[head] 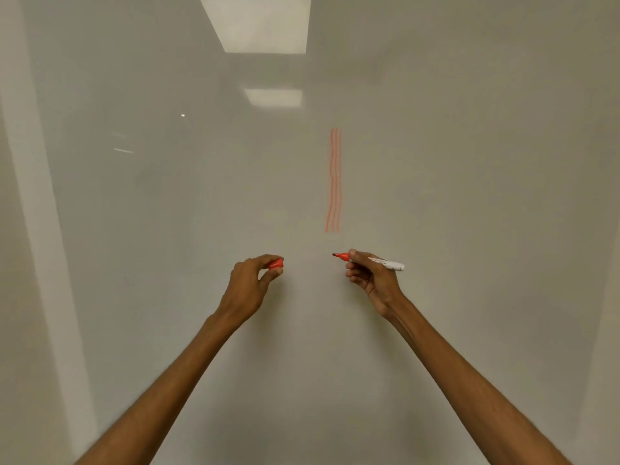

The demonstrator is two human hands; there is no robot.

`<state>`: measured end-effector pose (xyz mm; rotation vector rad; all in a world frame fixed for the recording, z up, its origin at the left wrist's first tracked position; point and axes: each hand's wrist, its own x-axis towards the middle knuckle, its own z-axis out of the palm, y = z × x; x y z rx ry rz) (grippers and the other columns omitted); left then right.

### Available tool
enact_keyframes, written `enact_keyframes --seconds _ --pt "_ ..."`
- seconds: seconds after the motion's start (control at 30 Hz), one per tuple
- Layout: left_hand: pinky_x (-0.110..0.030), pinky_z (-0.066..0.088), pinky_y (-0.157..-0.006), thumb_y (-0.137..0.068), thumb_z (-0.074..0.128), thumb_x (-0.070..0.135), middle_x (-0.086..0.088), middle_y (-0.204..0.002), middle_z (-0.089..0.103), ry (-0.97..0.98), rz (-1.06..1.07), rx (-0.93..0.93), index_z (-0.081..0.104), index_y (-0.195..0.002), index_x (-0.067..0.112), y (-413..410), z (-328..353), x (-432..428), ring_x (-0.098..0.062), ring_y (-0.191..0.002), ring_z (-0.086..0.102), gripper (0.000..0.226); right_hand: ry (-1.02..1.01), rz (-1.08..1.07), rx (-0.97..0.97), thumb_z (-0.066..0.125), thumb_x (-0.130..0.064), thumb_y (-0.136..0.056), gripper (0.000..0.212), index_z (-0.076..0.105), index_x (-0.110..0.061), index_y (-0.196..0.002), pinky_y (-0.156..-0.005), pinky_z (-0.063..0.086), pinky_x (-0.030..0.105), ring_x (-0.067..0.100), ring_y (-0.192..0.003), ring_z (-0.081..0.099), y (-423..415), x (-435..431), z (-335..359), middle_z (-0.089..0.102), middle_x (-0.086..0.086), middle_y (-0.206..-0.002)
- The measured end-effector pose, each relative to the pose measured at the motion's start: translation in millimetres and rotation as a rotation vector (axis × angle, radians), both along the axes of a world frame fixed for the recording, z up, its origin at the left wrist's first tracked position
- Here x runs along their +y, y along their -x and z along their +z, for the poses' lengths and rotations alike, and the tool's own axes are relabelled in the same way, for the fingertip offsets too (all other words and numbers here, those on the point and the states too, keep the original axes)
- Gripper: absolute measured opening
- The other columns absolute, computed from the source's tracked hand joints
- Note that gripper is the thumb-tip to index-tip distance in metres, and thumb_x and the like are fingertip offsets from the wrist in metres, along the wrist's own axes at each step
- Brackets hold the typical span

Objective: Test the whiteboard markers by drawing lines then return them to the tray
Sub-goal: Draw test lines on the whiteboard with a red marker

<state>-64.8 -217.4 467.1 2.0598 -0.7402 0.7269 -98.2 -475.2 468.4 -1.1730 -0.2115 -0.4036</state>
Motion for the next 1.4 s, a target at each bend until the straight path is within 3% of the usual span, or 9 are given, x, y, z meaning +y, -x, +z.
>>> enact_keyframes --seconds 0.13,0.37,0.5,0.97,1.4 --pt "-0.002 0.040 -0.083 -0.097 0.062 0.027 0.008 -0.116 0.071 0.006 -0.068 0.141 0.068 -0.122 0.020 27 -42 15 0.001 -0.106 0.063 0.027 0.093 0.056 0.079 0.069 -0.017 -0.091 0.019 0.071 -0.003 -0.104 -0.061 0.056 0.023 0.016 -0.066 0.067 22 24 -42 0.070 0.010 -0.080" --pt "-0.018 0.048 -0.088 -0.097 0.063 0.029 0.010 -0.106 0.072 0.077 -0.145 0.327 0.064 -0.109 0.021 67 -112 17 -0.002 -0.101 0.067 0.015 0.146 0.147 0.183 0.065 -0.012 -0.092 0.008 0.071 -0.010 -0.098 -0.063 0.057 0.025 0.019 -0.071 0.070 53 53 -112 0.072 0.009 -0.081" --pt "-0.025 0.050 -0.093 -0.096 0.064 0.029 0.010 -0.108 0.071 0.072 -0.113 0.389 0.068 -0.111 0.020 81 -149 21 -0.004 -0.102 0.065 0.019 0.142 0.188 0.238 0.065 -0.009 -0.091 0.008 0.070 -0.008 -0.097 -0.062 0.057 0.025 0.020 -0.071 0.070 66 62 -145 0.072 0.009 -0.079" --pt "-0.014 0.050 -0.080 -0.094 0.066 0.023 0.003 -0.092 0.074 0.024 -0.156 0.565 0.072 -0.109 0.012 112 -213 25 -0.008 -0.086 0.069 0.020 0.316 0.256 0.351 0.071 -0.008 -0.087 0.010 0.071 -0.002 -0.096 -0.064 0.058 0.026 0.022 -0.067 0.070 86 84 -216 0.071 0.014 -0.077" --pt "-0.013 0.051 -0.081 -0.096 0.063 0.021 0.003 -0.087 0.073 0.025 -0.076 0.533 0.073 -0.109 0.010 88 -259 51 -0.007 -0.079 0.068 0.020 0.097 0.240 0.458 0.070 -0.008 -0.088 0.005 0.072 -0.004 -0.091 -0.064 0.060 0.028 0.024 -0.064 0.070 57 131 -271 0.072 0.013 -0.074"
